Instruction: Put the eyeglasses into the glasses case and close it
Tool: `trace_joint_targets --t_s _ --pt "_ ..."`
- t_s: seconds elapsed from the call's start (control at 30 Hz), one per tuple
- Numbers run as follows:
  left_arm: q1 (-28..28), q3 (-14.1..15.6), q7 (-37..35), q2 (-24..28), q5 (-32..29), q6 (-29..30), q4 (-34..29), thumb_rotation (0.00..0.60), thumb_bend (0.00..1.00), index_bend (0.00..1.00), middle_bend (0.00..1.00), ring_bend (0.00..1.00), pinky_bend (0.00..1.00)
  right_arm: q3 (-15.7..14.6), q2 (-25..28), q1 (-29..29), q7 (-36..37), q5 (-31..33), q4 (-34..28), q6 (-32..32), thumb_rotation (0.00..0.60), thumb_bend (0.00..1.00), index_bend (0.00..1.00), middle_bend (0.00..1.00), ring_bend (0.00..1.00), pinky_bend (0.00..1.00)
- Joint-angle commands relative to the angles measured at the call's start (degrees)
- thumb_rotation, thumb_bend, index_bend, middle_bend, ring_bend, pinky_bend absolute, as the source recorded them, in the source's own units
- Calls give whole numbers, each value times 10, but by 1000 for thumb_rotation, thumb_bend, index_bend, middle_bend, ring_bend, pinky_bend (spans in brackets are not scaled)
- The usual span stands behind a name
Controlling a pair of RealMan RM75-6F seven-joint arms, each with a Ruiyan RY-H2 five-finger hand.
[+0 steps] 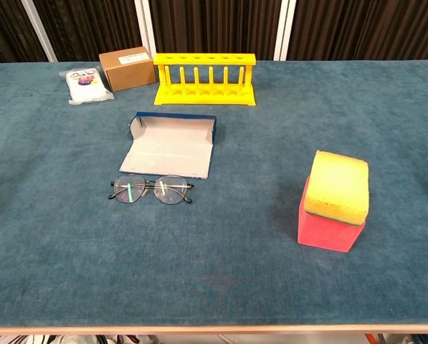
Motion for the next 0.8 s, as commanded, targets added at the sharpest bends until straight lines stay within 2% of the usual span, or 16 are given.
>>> trace_joint_targets --t_s 0.03,0.23,0.33,0.43,0.63,0.8 --pt "1 0 0 0 -1 1 1 600 94 0 0 0 0 0 0 0 1 1 -1 -1 600 0 0 0 0 211" --pt "-11 -1 -4 -5 10 -11 6 600 95 0 0 0 0 1 1 -1 7 5 -3 -1 600 0 0 0 0 210" --pt "-35 -5 -48 11 13 -52 -3 600 95 9 0 0 0 3 2 -1 11 12 -5 -4 600 0 0 0 0 211" --pt "-70 -17 -39 35 7 -100 -23 600 148 30 0 0 0 3 3 -1 13 13 -6 -6 600 0 0 0 0 211" --pt "-155 -54 21 87 -54 -224 -103 600 241 134 0 0 0 2 4 0 16 15 -10 -11 600 0 0 0 0 211" --pt "-219 -86 84 84 -145 -292 -133 600 292 212 0 0 0 1 6 0 21 17 -13 -14 600 0 0 0 0 211"
